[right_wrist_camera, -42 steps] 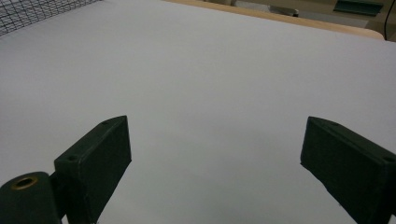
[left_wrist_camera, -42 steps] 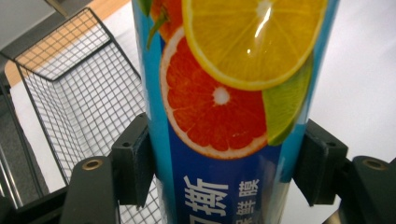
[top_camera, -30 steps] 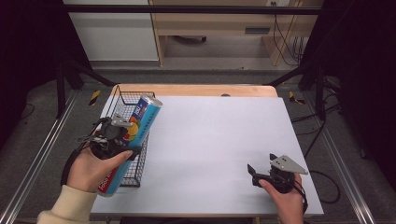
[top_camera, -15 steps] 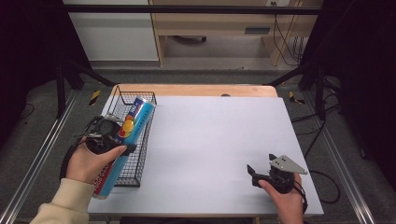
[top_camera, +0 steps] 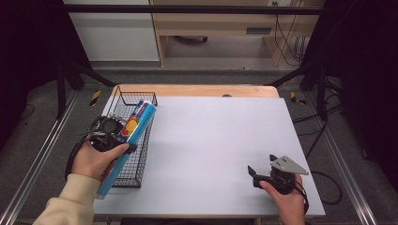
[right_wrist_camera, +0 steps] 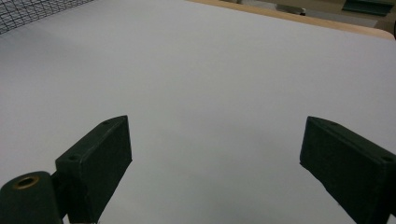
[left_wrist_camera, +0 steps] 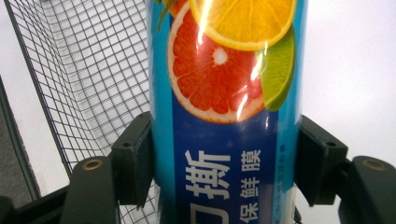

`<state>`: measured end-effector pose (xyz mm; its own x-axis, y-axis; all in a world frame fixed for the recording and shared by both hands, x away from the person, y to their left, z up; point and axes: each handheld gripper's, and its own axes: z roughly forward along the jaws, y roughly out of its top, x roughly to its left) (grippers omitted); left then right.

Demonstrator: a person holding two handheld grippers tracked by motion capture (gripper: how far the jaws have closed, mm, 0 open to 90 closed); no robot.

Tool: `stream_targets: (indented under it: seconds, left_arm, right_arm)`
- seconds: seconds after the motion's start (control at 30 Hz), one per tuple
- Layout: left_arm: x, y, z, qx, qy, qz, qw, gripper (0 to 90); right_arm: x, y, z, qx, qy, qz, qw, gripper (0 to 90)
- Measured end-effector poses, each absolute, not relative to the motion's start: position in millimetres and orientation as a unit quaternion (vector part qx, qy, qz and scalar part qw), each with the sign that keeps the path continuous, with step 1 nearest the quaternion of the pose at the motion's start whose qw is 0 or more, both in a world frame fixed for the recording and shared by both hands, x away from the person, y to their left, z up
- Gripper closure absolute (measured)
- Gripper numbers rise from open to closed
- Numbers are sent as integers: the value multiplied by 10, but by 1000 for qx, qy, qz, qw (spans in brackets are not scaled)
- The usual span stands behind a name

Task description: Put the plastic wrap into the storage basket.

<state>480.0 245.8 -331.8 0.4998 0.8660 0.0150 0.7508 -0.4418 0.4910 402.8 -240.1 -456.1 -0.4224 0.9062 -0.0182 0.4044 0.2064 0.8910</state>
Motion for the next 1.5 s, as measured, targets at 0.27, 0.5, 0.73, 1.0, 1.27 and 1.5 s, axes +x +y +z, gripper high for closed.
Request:
stream_targets:
  seconds: [0.27, 0.5, 0.73, 1.0, 1.27, 1.5]
  left_arm:
    - [4868, 2526, -3381, 830, 498, 127, 217, 322]
    - [4911, 2563, -3420, 828, 506, 125, 206, 322]
    - [4970, 2591, -3493, 828, 514, 121, 189, 322]
    - [5021, 2656, -3556, 829, 520, 116, 167, 322]
    - [5058, 2678, -3591, 833, 522, 113, 144, 322]
    - [5077, 2673, -3587, 833, 525, 110, 137, 322]
  right_arm:
    - [4031, -2409, -4560, 456, 721, 436, 287, 94]
    - [4035, -2409, -4564, 456, 723, 435, 284, 90]
    - [4037, -2413, -4566, 455, 723, 435, 284, 91]
    - [4038, -2409, -4566, 454, 724, 435, 283, 94]
    - [4042, -2400, -4570, 454, 726, 433, 281, 93]
    - [4044, -2398, -4575, 453, 728, 431, 280, 91]
